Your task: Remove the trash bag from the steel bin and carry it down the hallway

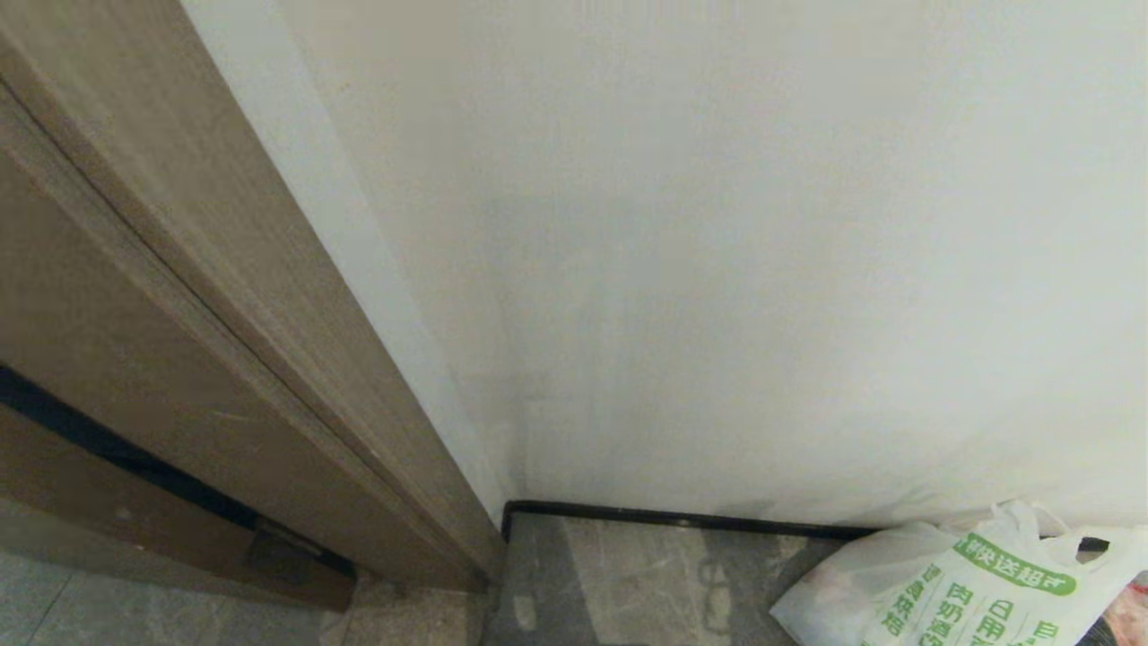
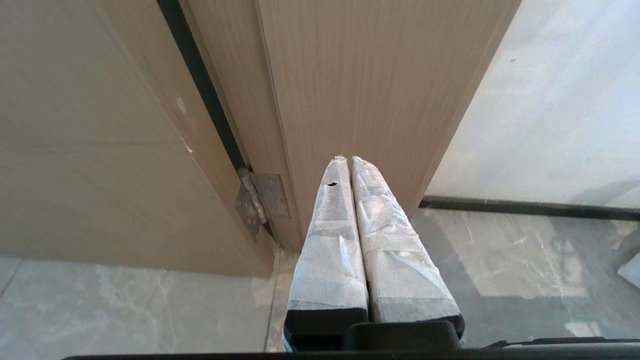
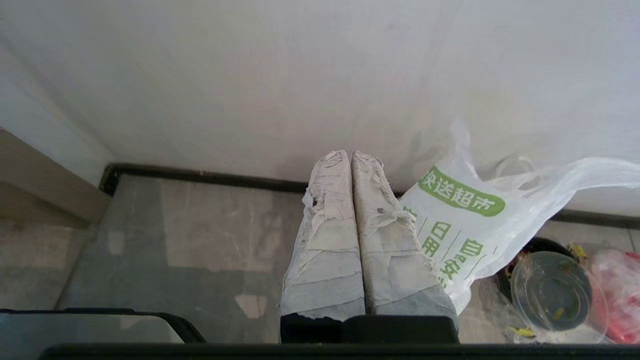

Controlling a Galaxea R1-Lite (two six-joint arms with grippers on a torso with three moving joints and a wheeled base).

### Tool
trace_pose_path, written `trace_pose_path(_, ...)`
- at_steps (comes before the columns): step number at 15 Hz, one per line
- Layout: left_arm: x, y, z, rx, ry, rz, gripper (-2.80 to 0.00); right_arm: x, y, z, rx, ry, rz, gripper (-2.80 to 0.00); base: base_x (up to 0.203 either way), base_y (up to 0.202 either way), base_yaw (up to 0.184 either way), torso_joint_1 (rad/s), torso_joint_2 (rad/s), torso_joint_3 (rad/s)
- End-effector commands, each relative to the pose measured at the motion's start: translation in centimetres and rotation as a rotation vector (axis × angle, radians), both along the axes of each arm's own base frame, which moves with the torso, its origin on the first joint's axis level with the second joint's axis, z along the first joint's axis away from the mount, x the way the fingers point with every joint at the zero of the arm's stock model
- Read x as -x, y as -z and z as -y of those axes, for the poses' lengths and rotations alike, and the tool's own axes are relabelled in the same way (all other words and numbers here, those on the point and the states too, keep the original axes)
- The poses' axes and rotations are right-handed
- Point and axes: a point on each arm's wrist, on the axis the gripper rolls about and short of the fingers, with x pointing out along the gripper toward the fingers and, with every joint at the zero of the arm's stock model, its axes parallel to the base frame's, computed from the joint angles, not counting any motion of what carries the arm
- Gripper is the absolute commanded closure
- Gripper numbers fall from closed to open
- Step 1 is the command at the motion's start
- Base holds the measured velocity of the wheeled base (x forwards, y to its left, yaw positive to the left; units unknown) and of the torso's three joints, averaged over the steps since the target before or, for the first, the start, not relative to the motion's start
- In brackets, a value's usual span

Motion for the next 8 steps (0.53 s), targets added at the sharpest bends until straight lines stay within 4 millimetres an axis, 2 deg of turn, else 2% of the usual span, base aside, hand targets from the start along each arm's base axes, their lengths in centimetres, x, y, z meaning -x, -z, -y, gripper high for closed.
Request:
trace_pose_path(1, 0.01, 0.05, 0.00, 0.000, 0.000, 0.002, 0.00, -0.03, -0.02, 0.00, -0.002, 0.000, -0.002, 0.00, 0.000, 0.000, 0.000, 0.002, 0.00, 0.211)
trace_pose_path(8, 0.00, 0.04, 0.00, 0.000, 0.000, 0.001, 0.00, -0.03, -0.03, 0.00, 0.003, 0.000, -0.001, 0.00, 0.000, 0.000, 0.000, 0.002, 0.00, 0.201)
